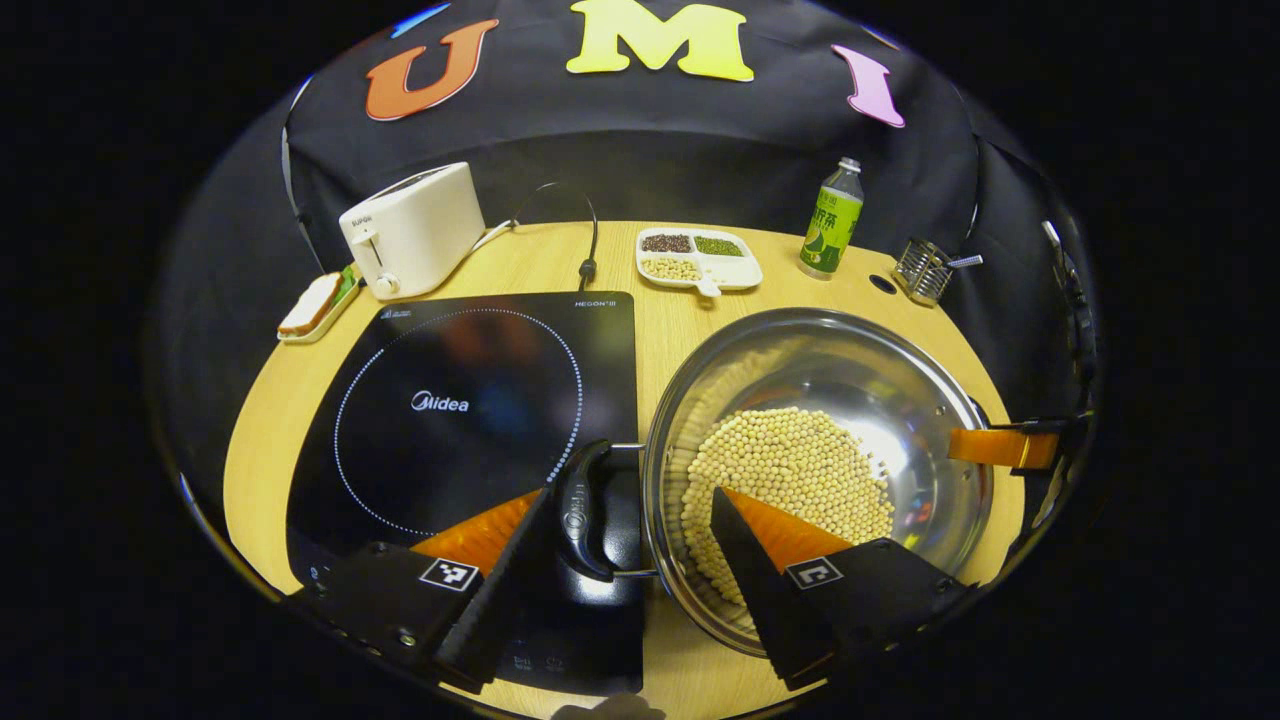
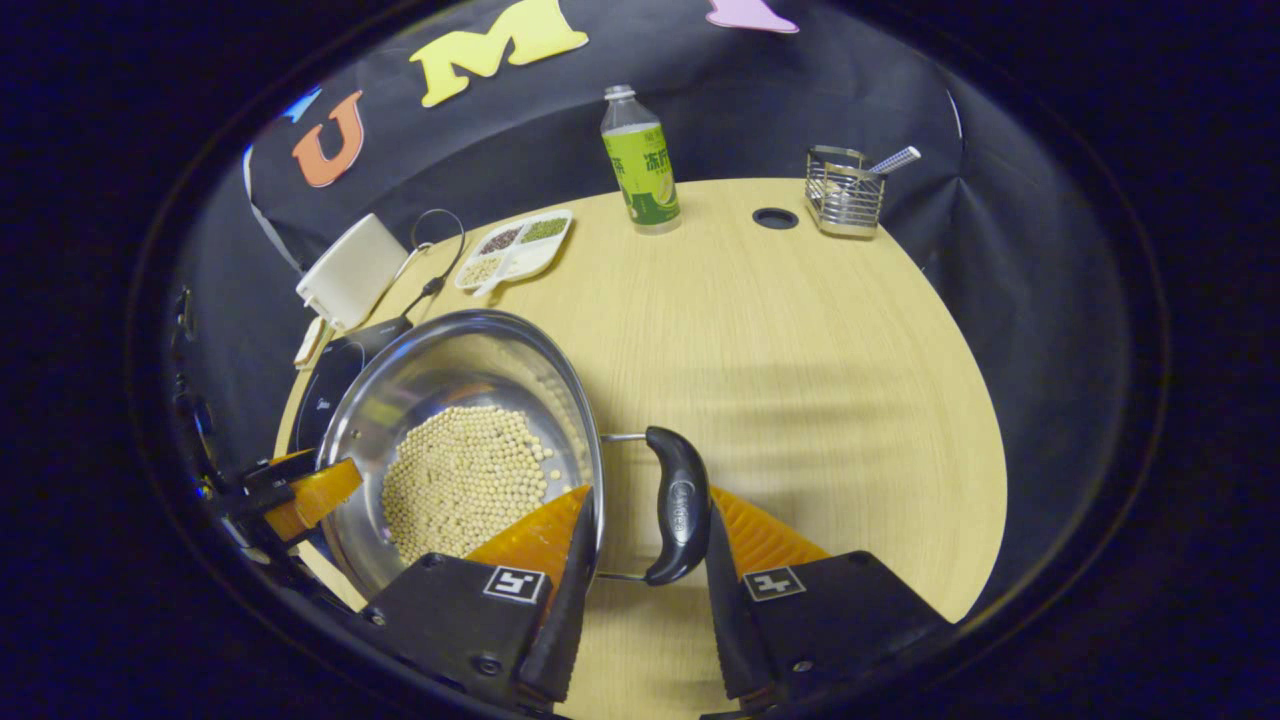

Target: First push the handle of the pot to place it horizontally, then grasp the pot with both hands and set it on the induction cooktop.

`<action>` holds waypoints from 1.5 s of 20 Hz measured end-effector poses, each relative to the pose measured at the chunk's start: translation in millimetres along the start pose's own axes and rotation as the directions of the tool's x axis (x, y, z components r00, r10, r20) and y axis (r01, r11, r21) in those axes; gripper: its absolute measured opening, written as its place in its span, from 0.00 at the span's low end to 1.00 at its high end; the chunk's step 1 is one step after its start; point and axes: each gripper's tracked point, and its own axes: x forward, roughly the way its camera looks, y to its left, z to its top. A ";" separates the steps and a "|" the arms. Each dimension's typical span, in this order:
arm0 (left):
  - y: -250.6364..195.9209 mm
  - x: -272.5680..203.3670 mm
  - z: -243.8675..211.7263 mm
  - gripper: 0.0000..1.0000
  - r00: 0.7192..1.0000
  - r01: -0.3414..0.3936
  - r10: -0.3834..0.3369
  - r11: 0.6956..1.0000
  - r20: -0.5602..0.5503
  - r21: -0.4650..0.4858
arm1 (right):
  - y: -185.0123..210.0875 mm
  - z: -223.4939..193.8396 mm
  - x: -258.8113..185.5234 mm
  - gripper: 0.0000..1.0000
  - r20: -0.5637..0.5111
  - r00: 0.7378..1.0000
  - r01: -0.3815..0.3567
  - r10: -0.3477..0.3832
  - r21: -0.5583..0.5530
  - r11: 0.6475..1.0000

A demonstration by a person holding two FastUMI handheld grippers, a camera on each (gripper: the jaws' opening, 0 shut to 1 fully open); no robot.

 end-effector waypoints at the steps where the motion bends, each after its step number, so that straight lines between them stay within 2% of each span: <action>1: -2.8 -0.5 0.9 0.95 1.000 -0.001 0.001 1.000 -0.003 0.013 | 0.7 -0.3 -0.2 0.56 -0.002 1.000 -0.001 0.001 -0.002 1.000; 5: -5.1 -0.1 2.0 1.00 1.000 -0.001 0.002 1.000 -0.018 0.031 | 0.2 -0.8 0.1 0.56 -0.008 1.000 0.005 -0.005 -0.007 1.000; 6: -3.0 -0.2 2.0 0.87 1.000 -0.002 0.003 1.000 -0.020 0.030 | -0.6 -1.3 0.3 0.56 -0.008 1.000 0.007 -0.007 -0.009 1.000; 8: -0.5 0.0 2.8 1.00 1.000 0.007 -0.006 1.000 -0.022 0.008 | -0.7 -1.1 0.1 0.56 -0.012 1.000 0.005 -0.005 -0.013 1.000; 9: -1.9 1.0 5.0 0.85 1.000 0.014 -0.014 1.000 -0.017 -0.002 | -0.2 -0.7 0.2 0.56 -0.008 1.000 0.000 0.000 -0.014 1.000; 13: -4.4 0.2 9.9 0.82 0.999 0.052 -0.052 0.998 0.002 -0.036 | -6.7 1.5 -1.0 0.56 0.012 1.000 -0.012 0.012 -0.015 1.000; 17: -1.5 -5.5 17.4 0.72 0.998 0.061 -0.061 0.998 0.027 -0.023 | -5.4 1.1 -2.0 0.56 0.026 0.999 -0.030 0.030 -0.002 1.000; 18: -2.1 -9.4 28.3 0.84 0.997 0.061 -0.062 0.998 0.056 0.006 | -4.3 0.9 -4.3 0.56 0.029 0.999 -0.038 0.038 0.003 0.999; 19: -3.4 -9.5 38.7 0.84 0.993 0.064 -0.067 0.997 0.096 0.035 | -4.0 0.5 -4.2 0.56 0.036 0.998 -0.044 0.044 0.004 0.999; 21: -10.2 -5.8 37.2 0.63 0.994 0.074 -0.077 0.997 0.074 0.036 | -7.0 0.8 -2.5 0.56 0.030 0.999 -0.025 0.024 0.016 1.000; 22: -4.9 -6.9 29.6 0.12 0.997 0.058 -0.058 0.998 0.043 0.007 | -6.6 1.2 -2.5 0.55 0.032 0.999 -0.023 0.023 0.016 1.000; 23: -11.5 -4.5 31.2 0.22 0.994 0.091 -0.090 0.995 0.055 -0.027 | -6.2 1.3 -4.5 0.55 0.034 0.999 -0.023 0.022 0.012 1.000; 25: -16.2 -13.6 37.8 0.34 0.991 0.100 -0.099 0.995 0.089 -0.013 | -6.8 -0.1 -5.4 0.56 0.021 0.999 -0.027 0.027 0.005 1.000; 26: -15.7 -18.4 36.8 0.55 0.992 0.096 -0.095 0.995 0.076 0.002 | -7.9 0.0 -2.5 0.56 0.021 0.999 -0.025 0.025 0.005 1.000; 28: -10.9 -18.5 27.5 0.96 0.993 0.102 -0.100 0.994 0.061 -0.043 | -7.3 1.4 -2.4 0.56 0.019 1.000 -0.021 0.021 0.001 1.000; 30: 2.1 -21.2 18.9 0.94 0.995 0.099 -0.096 0.989 0.038 -0.108 | -7.4 0.4 -2.7 0.56 0.020 0.999 -0.026 0.026 0.002 1.000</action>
